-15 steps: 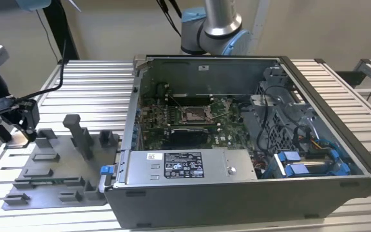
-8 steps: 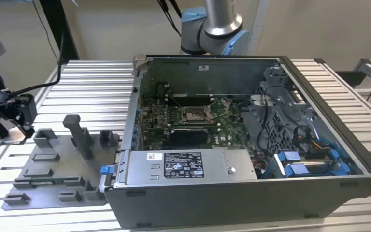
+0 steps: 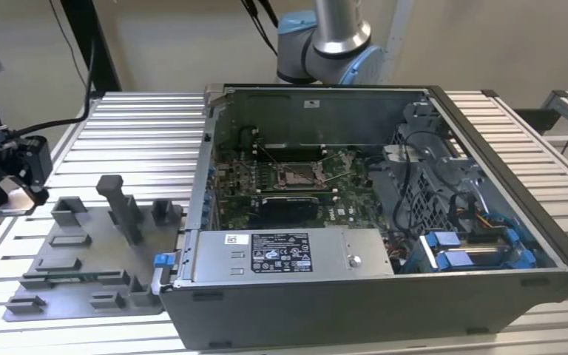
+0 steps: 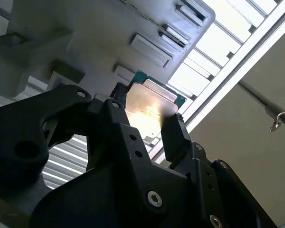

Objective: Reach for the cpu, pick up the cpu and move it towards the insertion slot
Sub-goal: 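Pick up the cpu and move it towards the insertion slot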

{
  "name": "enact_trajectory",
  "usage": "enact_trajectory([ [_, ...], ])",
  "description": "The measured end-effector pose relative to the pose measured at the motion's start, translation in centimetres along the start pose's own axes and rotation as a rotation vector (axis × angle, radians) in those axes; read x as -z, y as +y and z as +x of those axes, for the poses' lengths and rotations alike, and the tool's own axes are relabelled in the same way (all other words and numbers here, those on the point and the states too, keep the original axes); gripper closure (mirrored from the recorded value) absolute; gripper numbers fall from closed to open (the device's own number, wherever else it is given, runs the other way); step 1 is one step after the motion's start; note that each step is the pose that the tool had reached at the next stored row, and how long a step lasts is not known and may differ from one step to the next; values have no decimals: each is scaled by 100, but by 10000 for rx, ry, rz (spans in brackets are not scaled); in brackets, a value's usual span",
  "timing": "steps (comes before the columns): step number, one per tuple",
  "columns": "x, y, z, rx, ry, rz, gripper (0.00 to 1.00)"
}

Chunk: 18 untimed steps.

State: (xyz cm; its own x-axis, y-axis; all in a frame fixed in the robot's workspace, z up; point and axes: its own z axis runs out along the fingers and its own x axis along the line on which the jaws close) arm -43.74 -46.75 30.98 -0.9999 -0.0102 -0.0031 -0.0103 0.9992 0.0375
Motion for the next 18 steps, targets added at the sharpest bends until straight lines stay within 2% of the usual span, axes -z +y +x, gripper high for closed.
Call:
enact_trajectory([
  [18,298,11,-1,0,-1,-1,100],
])
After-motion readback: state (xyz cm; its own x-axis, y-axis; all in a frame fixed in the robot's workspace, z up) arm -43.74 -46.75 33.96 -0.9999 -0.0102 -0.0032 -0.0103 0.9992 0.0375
